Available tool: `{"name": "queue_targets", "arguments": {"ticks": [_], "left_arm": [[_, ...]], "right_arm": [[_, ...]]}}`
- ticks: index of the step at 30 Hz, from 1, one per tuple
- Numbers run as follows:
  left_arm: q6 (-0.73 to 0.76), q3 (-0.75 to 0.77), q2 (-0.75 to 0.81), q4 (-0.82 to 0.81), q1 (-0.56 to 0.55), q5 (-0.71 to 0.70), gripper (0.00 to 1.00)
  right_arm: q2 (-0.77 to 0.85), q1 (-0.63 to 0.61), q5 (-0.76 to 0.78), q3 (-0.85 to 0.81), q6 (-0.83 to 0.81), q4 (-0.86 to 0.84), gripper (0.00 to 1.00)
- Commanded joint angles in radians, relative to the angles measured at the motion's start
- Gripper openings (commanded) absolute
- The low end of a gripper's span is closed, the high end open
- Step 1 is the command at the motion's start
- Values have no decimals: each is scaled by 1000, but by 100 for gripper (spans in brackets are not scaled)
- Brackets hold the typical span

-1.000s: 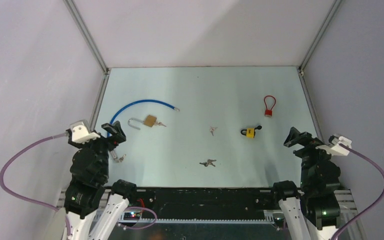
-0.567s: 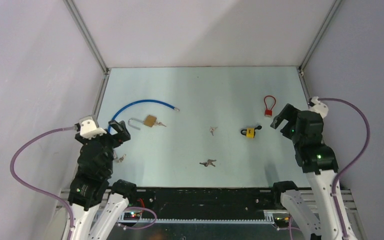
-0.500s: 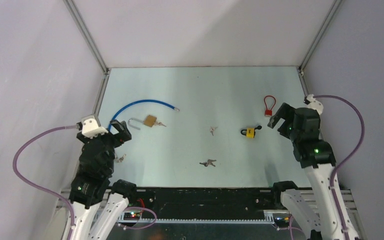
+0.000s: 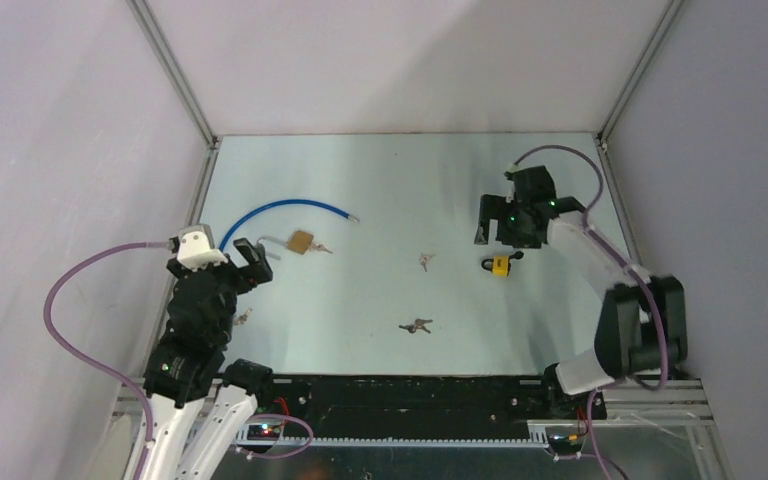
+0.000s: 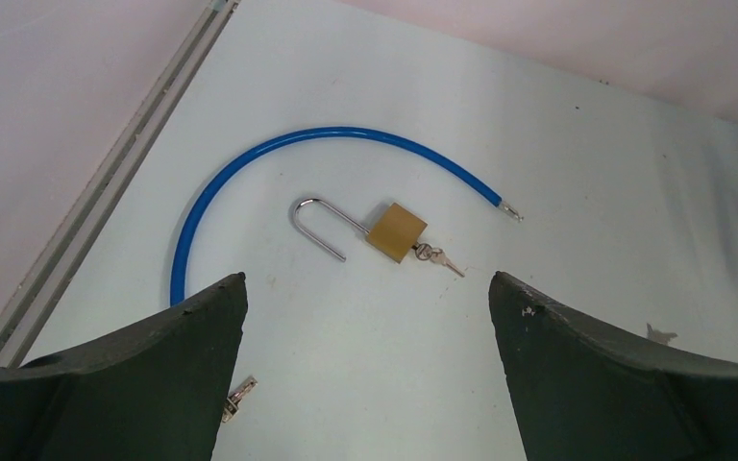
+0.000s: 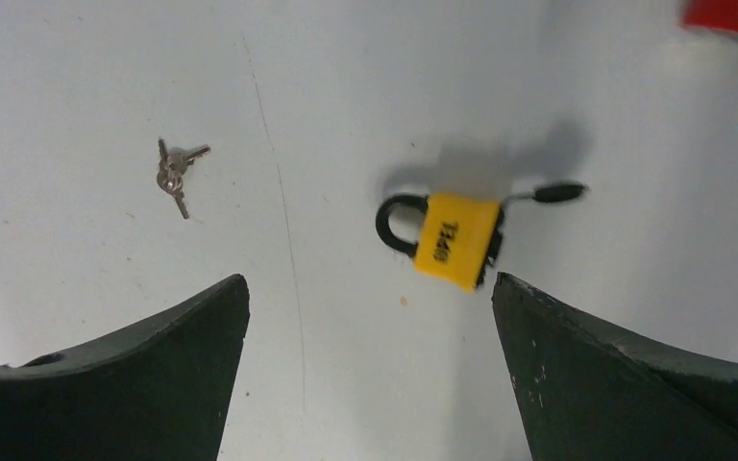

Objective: Unlock with the key

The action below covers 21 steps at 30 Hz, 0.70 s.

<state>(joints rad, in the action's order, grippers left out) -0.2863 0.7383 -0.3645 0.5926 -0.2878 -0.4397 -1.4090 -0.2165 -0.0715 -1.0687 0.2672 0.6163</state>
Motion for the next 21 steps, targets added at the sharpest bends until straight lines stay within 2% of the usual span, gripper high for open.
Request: {"name": "queue_targets", "arguments": {"ticks": [1, 6, 10, 16, 21], "left_arm": [[19, -6, 10, -27, -2, 38, 98], [21, -8, 21, -30, -2, 46, 98], [22, -9, 32, -32, -2, 56, 98], [24, -11, 47, -36, -3, 70, 98], [24, -11, 52, -38, -2, 73, 98]], "right_arm": [[-165, 4, -89, -111, -141, -74, 100], [-336, 40, -167, -186, -190, -72, 99], [-393, 62, -216, -201, -171, -38, 99], [-418, 36, -163, -191, -141, 53, 98], [-347, -10, -113, -127, -114, 62, 98]]}}
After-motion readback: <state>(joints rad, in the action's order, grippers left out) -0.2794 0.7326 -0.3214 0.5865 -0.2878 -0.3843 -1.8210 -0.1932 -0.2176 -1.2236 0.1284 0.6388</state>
